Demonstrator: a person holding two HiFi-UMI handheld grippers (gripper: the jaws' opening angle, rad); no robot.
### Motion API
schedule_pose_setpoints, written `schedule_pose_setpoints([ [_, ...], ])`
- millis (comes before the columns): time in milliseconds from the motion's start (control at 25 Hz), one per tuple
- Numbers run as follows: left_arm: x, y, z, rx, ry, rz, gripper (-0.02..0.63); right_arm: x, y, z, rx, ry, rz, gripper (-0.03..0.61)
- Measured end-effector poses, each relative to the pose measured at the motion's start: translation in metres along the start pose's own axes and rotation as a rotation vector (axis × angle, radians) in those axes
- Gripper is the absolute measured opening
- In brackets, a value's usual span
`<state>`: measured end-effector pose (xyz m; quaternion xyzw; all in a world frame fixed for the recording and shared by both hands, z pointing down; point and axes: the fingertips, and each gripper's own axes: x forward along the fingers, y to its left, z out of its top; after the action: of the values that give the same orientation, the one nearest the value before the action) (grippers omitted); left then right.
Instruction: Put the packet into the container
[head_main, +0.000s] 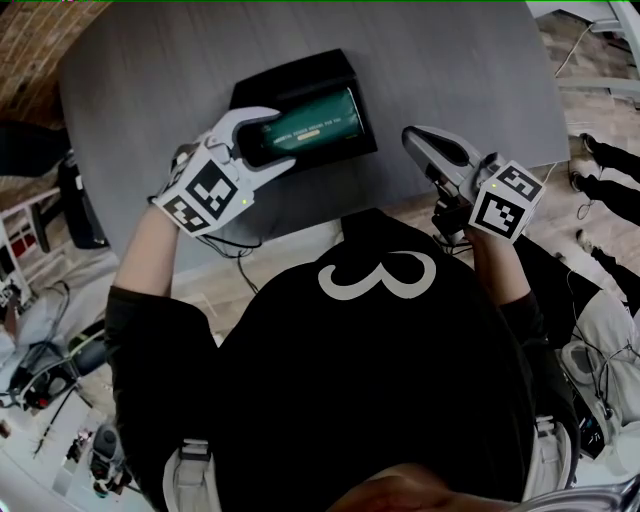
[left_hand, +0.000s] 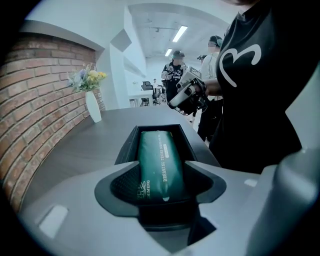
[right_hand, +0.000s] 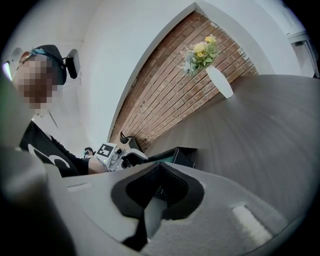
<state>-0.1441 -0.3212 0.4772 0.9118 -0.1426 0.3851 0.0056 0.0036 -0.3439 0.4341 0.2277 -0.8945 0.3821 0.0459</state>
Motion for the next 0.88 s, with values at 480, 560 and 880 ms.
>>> schedule_pose_setpoints([
  [480,-0.004,0.011,0.005,-0.044,-0.012,0.105,0.382,-0.009,0.022,0.013,-0.077,-0.033,0.030,0.002],
  [560,-0.016,0.018,0.012,-0.101,-0.061,0.145,0.383,-0.012,0.028,0.018,-0.141,-0.038,0.021,0.002],
  [880,-0.067,0.013,0.027,-0.489,-0.261,0.398,0.249,-0.025,0.063,0.030,-0.224,-0.088,0.033,0.002],
])
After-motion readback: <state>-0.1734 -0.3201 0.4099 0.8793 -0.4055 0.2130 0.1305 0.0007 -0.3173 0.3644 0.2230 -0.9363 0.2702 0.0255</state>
